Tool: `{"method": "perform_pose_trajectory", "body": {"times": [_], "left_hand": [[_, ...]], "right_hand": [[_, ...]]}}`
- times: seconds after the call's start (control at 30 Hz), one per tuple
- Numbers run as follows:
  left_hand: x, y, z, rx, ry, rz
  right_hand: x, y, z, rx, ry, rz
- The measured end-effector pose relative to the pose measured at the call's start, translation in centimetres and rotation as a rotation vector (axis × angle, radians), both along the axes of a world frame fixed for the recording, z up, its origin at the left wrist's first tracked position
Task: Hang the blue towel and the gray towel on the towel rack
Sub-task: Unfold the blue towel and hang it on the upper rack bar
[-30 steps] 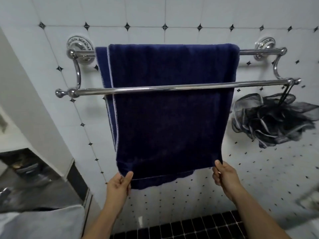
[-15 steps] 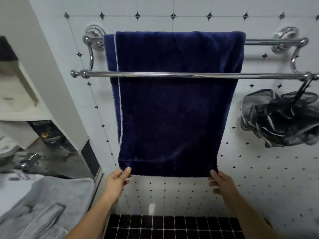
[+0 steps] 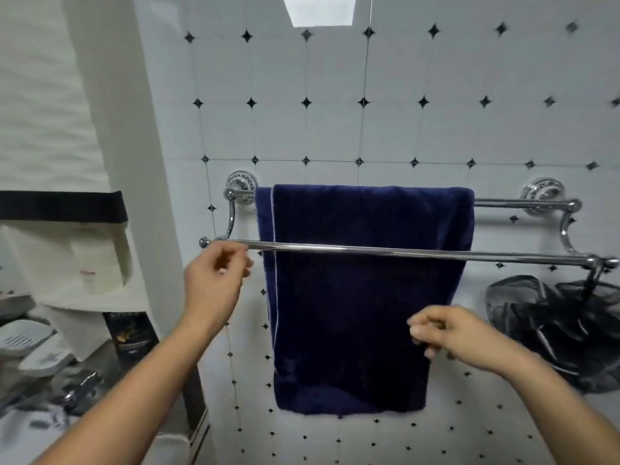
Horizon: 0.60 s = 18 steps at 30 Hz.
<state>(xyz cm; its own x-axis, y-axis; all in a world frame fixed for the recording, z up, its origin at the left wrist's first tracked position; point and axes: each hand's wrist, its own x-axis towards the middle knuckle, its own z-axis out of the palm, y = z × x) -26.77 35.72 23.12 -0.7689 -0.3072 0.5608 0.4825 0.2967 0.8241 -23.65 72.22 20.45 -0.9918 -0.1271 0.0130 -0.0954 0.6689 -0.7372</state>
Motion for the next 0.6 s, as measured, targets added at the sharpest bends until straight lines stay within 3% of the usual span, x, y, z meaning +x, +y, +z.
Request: {"method": "perform_pose_trajectory", "body": {"times": [0.17, 0.27, 0.33, 0.43, 0.53, 0.6], "left_hand": [[-4.7, 1.4, 8.5, -0.221, -0.087, 0.061], [-6.5, 2.2, 9.5, -0.253, -0.189, 0.086], [-7.2, 2.5, 9.6, -0.166, -0.234, 0.032], [-7.9, 2.9, 9.4, -0.026, -0.274, -0.073], [-8.2, 3.4, 9.2, 0.062, -0.301, -0.091], [-8.1, 3.3, 9.4, 0.105, -0.308, -0.079]], "right_hand": [[-1.5, -1.9, 9.9, -0.057, 0.305, 0.004], [-3.6, -1.3, 12.8, -0.043, 0.522, -0.294], [-4.7, -0.2, 13.6, 0.163, 0.635, -0.614], [-5.5, 1.2, 13.6, 0.273, 0.604, -0.817], [-5.8, 1.7, 13.2, 0.108, 0.514, -0.756], [-5.8, 1.7, 12.8, -0.230, 0.464, -0.603]]}}
